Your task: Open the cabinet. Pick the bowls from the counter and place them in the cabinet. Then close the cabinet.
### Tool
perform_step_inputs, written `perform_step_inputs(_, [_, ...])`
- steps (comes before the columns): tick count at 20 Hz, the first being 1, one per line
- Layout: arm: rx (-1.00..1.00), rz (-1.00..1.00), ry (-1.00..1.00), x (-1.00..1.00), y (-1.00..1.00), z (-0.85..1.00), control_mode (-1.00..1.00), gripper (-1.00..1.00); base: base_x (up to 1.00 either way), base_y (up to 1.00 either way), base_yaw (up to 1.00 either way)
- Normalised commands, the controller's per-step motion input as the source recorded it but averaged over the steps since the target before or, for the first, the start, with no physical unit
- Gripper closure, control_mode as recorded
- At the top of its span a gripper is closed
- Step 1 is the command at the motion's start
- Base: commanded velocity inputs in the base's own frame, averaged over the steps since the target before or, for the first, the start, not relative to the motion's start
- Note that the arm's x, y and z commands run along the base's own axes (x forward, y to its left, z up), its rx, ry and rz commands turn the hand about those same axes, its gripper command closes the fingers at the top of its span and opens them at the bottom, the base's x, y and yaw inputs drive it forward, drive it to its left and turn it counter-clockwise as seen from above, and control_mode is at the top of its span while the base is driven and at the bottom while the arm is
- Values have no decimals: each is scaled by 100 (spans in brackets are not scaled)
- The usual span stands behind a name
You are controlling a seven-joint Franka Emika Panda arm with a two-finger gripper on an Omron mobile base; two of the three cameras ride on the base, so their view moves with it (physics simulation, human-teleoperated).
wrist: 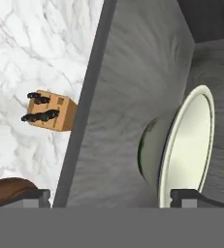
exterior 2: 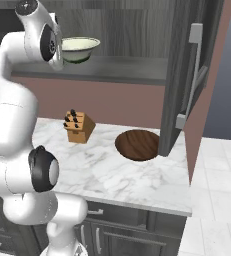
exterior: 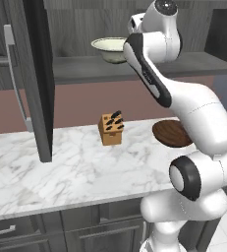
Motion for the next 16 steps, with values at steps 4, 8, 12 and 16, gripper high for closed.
perform_step_inputs(4, [0,0,-20,-99,-28,2,-100,-100,0,0,0])
perform_step_inputs(8, [0,-3,-20,-100,-38,2,-100,-100,0,0,0])
perform_step_inputs(12, [0,-17,-10,-100,-34,-7,-100,-100,0,0,0])
perform_step_inputs(16, [0,-33,0,-98,-19,-7,-100,-100,0,0,0])
